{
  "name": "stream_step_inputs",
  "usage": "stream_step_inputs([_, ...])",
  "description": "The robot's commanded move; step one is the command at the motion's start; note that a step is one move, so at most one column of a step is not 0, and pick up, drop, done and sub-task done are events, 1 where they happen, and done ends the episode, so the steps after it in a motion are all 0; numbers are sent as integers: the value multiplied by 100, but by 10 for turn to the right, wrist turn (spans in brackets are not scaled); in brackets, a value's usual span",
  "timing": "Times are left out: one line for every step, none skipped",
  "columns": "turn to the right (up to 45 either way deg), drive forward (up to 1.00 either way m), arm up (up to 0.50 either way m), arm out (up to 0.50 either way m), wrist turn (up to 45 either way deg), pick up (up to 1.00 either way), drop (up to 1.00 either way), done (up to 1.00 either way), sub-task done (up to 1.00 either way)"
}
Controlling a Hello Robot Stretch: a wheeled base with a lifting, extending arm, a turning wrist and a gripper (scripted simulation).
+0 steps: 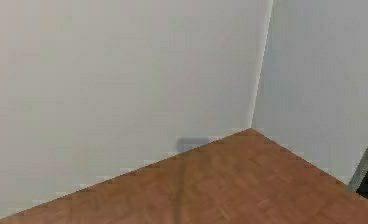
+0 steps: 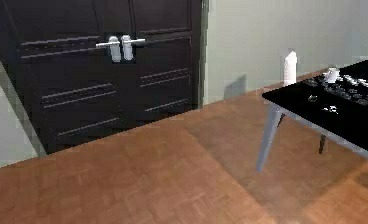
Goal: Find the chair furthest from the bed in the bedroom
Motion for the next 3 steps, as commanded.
stream_step_inputs([-450,0,0,0,0,0,0,0,0])
stream_step_inputs([-450,0,0,0,0,0,0,0,0])
stream_step_inputs([-450,0,0,0,0,0,0,0,0])
